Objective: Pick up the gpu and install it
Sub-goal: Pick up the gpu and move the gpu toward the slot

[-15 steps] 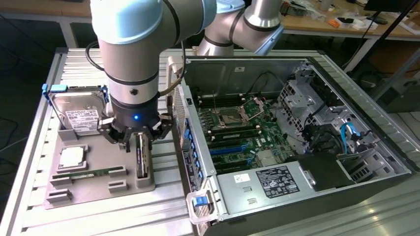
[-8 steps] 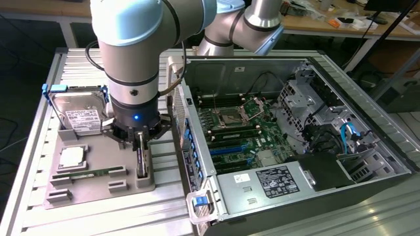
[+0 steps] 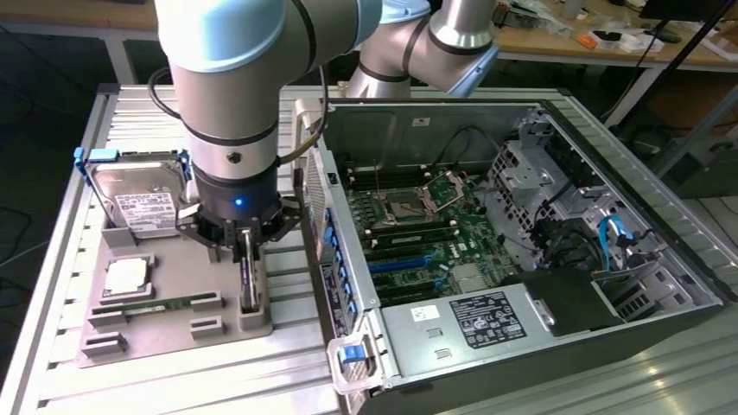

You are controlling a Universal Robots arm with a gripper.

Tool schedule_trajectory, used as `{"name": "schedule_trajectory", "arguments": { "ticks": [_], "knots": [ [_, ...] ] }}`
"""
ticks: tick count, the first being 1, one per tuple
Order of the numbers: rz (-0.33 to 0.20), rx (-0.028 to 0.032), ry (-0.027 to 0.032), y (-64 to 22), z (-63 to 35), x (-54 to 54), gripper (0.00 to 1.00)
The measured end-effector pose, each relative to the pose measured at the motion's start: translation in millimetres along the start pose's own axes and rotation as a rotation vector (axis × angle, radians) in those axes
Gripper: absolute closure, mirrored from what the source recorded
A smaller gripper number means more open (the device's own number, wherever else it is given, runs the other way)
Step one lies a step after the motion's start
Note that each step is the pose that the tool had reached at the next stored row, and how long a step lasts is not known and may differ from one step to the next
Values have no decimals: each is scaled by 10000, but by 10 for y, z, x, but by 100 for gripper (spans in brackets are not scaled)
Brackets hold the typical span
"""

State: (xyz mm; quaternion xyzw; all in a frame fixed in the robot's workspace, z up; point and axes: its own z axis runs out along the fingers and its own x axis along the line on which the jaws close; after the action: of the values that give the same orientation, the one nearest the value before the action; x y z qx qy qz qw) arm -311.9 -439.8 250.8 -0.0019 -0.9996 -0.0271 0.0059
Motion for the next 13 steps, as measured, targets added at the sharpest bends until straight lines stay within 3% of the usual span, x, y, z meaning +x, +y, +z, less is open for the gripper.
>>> {"name": "schedule_trajectory", "arguments": {
  "ticks": [13],
  "knots": [
    [-4,89,-91,21,-273,3,73]
  ]
}}
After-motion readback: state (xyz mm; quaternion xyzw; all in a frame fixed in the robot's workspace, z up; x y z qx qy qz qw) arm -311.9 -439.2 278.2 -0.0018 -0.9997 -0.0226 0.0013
